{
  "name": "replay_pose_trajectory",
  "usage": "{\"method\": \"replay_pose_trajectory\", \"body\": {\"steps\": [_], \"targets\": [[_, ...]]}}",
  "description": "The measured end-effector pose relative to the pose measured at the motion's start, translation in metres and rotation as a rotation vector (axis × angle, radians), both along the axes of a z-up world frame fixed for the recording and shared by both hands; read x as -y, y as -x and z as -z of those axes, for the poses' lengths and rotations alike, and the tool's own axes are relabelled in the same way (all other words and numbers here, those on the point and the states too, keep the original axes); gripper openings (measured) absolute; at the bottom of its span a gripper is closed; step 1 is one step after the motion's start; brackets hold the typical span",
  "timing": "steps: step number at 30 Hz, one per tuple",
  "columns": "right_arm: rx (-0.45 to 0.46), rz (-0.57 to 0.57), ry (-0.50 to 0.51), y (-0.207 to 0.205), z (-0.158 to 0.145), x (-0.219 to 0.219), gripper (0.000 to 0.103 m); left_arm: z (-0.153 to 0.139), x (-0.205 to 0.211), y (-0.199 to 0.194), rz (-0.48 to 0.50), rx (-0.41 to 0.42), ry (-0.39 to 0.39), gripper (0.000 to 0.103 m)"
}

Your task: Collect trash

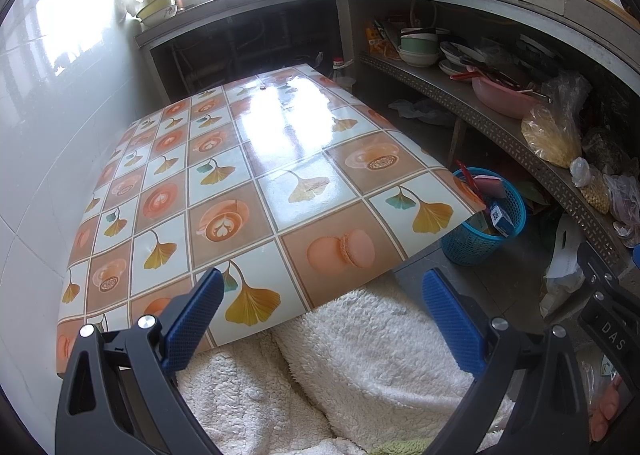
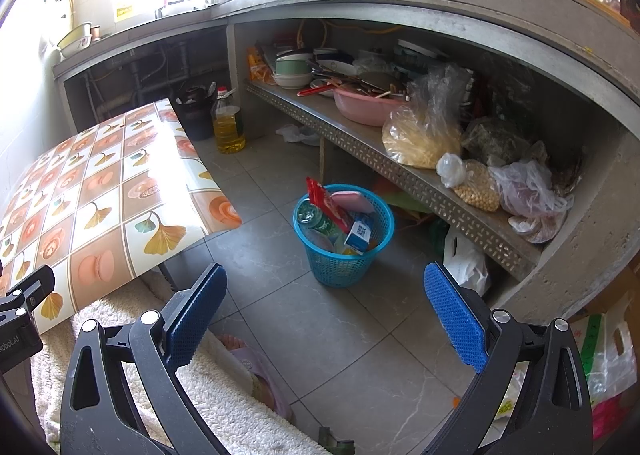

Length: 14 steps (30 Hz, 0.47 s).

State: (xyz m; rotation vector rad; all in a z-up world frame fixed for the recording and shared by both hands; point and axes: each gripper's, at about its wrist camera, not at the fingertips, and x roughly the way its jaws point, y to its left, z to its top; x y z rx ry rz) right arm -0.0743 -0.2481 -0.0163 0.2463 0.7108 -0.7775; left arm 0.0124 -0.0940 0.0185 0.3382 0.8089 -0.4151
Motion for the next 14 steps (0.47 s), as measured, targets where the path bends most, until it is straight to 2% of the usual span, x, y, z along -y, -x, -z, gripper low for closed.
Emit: {"method": "replay_pose_trajectory", "body": {"steps": [14], "targets": [[0.0, 0.003, 0.001, 0.0006, 0.0011, -0.0021, 0.095, -0.0001, 0.0002, 0.0001, 0.0, 0.0, 0.001, 0.097]]}}
